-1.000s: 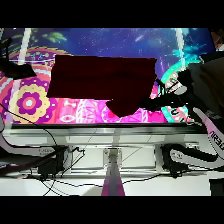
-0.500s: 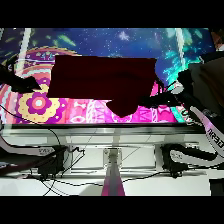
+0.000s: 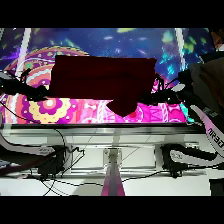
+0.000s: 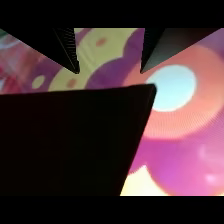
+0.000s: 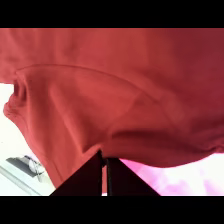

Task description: Fold the clothes and pants, and hang the long-sleeved shirts on hangers.

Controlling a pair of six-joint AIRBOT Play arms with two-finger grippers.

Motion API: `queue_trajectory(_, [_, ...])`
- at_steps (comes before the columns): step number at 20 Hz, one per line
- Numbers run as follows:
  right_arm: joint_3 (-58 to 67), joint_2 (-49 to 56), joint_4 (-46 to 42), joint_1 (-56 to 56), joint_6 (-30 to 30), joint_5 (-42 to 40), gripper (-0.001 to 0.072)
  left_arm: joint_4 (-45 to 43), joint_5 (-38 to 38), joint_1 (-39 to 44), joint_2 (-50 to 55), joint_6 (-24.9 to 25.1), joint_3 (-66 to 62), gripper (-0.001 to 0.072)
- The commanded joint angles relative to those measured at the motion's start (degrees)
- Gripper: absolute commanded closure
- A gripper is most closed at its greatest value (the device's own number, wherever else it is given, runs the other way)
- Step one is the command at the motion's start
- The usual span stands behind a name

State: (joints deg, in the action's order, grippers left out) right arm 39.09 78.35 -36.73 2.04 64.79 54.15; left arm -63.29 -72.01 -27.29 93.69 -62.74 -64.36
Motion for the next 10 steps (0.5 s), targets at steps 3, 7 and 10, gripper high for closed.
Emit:
queue_trajectory(3, [0.2,0.0,0.5,0.0,0.0,1.3,0.0695,7.7,11.6,0.1,1.3,1.1,1.0,0.0329])
queue_trajectory(7, [4.8,0.0,-5.0,0.0,-1.2,3.4,0.0696,9.8,8.5,0.1,0.8,4.6,1.0,0.0691])
queue_trajectory(10, [10.9,-2.1,-14.1,-0.6,4.5,4.5,0.0697,7.8,5.3,0.1,-3.0,7.9,1.0,0.0692])
